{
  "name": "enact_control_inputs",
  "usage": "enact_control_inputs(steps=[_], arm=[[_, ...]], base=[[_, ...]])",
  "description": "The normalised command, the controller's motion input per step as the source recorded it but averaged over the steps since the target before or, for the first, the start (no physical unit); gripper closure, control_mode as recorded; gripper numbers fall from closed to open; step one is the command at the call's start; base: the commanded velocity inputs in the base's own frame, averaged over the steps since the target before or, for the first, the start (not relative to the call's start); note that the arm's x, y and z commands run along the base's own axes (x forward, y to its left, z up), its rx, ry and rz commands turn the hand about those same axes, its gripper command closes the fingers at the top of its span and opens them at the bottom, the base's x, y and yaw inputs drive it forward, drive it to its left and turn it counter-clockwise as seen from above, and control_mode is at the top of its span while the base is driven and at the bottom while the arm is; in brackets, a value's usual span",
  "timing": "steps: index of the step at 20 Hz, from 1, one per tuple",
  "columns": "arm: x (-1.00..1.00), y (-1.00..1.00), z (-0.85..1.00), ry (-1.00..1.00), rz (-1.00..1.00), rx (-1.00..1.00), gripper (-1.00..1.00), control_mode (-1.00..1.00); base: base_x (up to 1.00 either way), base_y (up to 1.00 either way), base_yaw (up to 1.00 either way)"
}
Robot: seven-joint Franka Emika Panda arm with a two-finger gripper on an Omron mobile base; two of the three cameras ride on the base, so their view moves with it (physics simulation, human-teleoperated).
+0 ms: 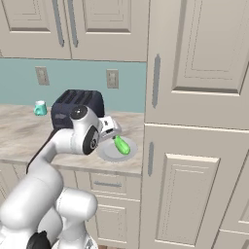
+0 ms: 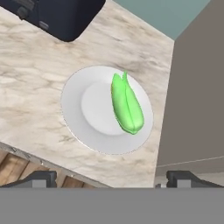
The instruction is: Pick the corn from the counter and place it in the microwave. Then turn on the microwave.
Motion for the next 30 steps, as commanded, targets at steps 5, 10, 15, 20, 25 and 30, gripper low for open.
enact_control_inputs(steps=[5, 10, 15, 20, 25, 30], arm=[[0.13, -0.08, -0.06, 0.0, 0.0, 0.0, -1.0, -1.0], [0.13, -0.08, -0.12, 0.0, 0.0, 0.0, -1.0, -1.0], [0.12, -0.05, -0.17, 0.0, 0.0, 0.0, -1.0, -1.0], [0.13, -0.03, -0.17, 0.0, 0.0, 0.0, -1.0, -1.0], [0.13, -0.02, -0.12, 0.01, 0.0, 0.0, -1.0, -1.0], [0.15, -0.01, -0.06, 0.03, 0.0, 0.0, -1.0, -1.0]], base=[[0.0, 0.0, 0.0], [0.0, 0.0, 0.0], [0.0, 0.0, 0.0], [0.0, 0.0, 0.0], [0.0, 0.0, 0.0], [0.0, 0.0, 0.0]])
